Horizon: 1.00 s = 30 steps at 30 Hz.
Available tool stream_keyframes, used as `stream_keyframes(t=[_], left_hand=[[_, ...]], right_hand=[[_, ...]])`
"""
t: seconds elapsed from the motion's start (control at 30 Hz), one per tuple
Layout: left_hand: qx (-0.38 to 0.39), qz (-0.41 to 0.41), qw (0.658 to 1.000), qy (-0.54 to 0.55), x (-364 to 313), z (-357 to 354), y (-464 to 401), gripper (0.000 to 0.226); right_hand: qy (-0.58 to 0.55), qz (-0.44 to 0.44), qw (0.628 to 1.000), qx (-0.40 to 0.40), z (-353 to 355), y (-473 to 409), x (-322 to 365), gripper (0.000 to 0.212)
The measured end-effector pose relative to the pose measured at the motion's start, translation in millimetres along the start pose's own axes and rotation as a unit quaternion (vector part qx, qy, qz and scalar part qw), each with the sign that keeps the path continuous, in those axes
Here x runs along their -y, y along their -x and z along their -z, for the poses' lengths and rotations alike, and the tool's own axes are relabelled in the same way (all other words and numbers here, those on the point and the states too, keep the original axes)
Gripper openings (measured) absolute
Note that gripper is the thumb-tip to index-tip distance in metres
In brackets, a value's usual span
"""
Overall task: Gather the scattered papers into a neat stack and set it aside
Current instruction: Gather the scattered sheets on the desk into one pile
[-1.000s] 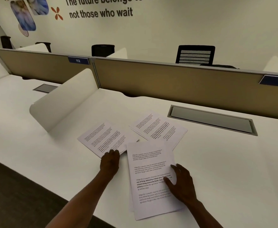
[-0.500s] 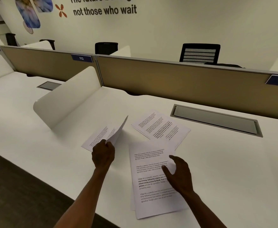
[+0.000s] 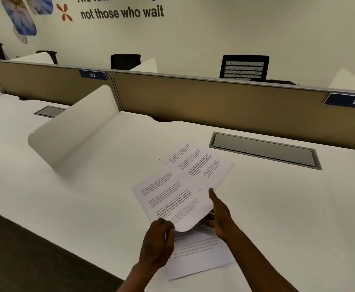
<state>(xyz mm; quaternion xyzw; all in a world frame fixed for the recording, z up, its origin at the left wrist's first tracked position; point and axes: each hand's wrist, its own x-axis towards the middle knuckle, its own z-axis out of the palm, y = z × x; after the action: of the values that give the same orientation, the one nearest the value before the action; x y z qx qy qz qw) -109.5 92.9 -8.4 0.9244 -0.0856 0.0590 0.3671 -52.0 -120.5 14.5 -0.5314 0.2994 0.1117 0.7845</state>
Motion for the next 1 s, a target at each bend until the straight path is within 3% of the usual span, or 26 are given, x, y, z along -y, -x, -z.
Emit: stream_keyframes(t=[0.13,0.23,0.37,0.47,0.5,0.63,0.8,1.0], left_hand=[[0.035,-0.003,0.999,0.041,9.1,1.2,9.1,0.011],[-0.030,0.091,0.980,0.177,7.8,2.0,5.2,0.014],[-0.171,0.345,0.851,0.357,0.9,10.2,-11.8,0.038],[-0.168,0.416,0.745,0.494,6.7,21.5,-23.7,0.060],[-0.137,0.420,0.731,0.520,8.1,25.2,-27.2,0.059],[-0.002,0.406,0.790,0.459,8.6,30.2,-35.3,0.029],[-0.048,0.386,0.836,0.387,12.3,23.5,-39.7,0.029],[-0.063,0.345,0.831,0.432,14.0,30.3,-43.6,0.035]], right_hand=[[0.103,0.052,0.992,-0.046,13.7,-5.1,-4.1,0.035],[0.158,0.090,0.981,-0.065,19.2,-0.8,-7.8,0.029],[0.241,0.134,0.960,-0.055,21.7,5.9,-16.8,0.029],[0.272,0.117,0.955,-0.036,22.8,9.9,-21.0,0.029],[0.262,0.106,0.959,-0.029,22.5,10.9,-21.0,0.028],[0.277,0.077,0.958,-0.006,21.4,12.4,-20.1,0.035],[0.418,0.141,0.897,-0.028,21.1,11.0,-23.0,0.037],[0.362,0.122,0.924,0.006,33.8,18.9,-14.2,0.045]])
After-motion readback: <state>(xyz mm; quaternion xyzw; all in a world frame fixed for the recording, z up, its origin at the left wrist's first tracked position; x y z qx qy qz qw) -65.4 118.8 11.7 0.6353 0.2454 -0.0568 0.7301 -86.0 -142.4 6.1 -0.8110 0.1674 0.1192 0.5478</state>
